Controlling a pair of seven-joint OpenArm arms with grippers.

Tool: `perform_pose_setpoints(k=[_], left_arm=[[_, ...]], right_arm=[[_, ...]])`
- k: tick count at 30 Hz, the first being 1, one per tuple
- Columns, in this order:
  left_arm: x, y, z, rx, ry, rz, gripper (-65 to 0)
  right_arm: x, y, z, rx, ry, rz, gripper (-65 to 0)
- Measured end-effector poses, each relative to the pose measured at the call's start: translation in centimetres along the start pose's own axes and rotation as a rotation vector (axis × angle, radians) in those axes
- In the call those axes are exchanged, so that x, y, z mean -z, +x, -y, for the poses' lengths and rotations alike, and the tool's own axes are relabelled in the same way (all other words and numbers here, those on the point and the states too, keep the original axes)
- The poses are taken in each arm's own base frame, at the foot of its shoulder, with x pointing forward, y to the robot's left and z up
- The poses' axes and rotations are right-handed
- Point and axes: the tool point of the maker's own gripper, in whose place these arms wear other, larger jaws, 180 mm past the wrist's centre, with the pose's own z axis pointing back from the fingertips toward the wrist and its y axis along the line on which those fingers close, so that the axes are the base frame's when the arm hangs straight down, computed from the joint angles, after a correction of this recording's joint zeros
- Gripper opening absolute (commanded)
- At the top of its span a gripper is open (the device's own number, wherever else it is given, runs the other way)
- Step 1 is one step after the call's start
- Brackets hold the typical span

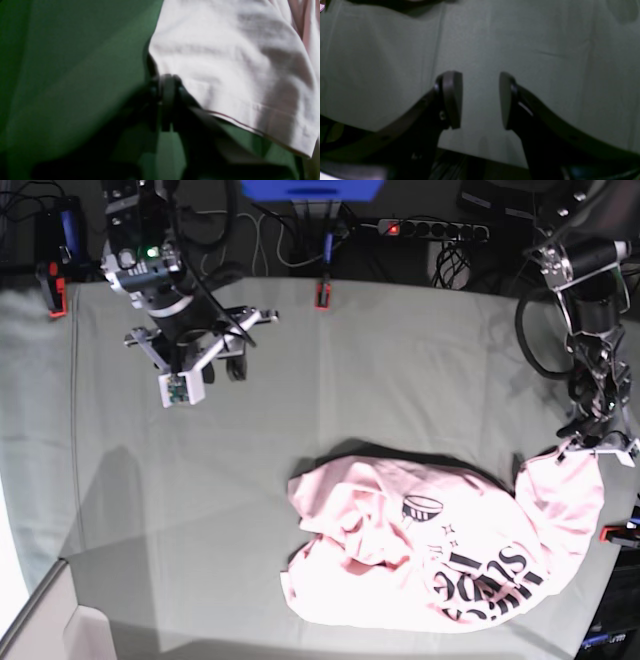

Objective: Layout the t-shirt on the table in an organized manner, then fold the t-shirt properly
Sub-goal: 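Move the left gripper toward the crumpled pink t-shirt's edge, then grasp the pink t-shirt with the left gripper and lift it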

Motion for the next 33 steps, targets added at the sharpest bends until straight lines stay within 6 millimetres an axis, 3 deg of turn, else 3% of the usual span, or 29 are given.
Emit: perform_pose_setpoints(k=[6,9,12,15,17,19,22,28,31,33], left_arm=[[-0.1,0.0,0.0,0.000,0.002,-0.007,-64.9],[-1.7,5.0,2.6,0.027,-0.063,0.105,-64.9],[-5.5,12.5,7.5,0.056,-0.183,0.251,-64.9],[-10.6,18.8,14.1,0.055,-0.326,0.402,-64.9],[-14.5,21.2,19.9,0.066,-0.464,0.460,-64.9],[-18.1,22.5,25.8,0.094,-0.598,0.497,-64.9],[-22.8,22.7,33.2,0.101,-0.767,0.535,-64.9],[-30.0,18.9,46.1,0.174,-0.993,0.496,-64.9],[-31.1,17.9,50.1,0.234,-1.042,0.508,-64.9],[-30.9,15.8,52.7,0.304,-1.066,0.505,-64.9]], right_arm=[[0.0,0.1,0.0,0.000,0.000,0.002,-41.7],[0.0,0.1,0.0,0.000,0.000,0.001,-41.7],[0.0,-0.1,0.4,-0.007,-0.006,-0.004,-41.7],[-0.1,-0.3,0.9,-0.022,-0.016,-0.010,-41.7],[-0.4,-0.9,1.5,-0.011,-0.032,-0.018,-41.7],[-0.7,-1.6,2.9,0.007,-0.068,-0.035,-41.7],[-1.3,-2.2,5.1,0.018,-0.128,-0.045,-41.7],[-2.7,-4.1,8.4,0.055,-0.223,-0.086,-41.7],[-3.3,-4.7,9.5,0.062,-0.253,-0.099,-41.7],[-3.5,-4.7,10.0,0.067,-0.269,-0.099,-41.8]])
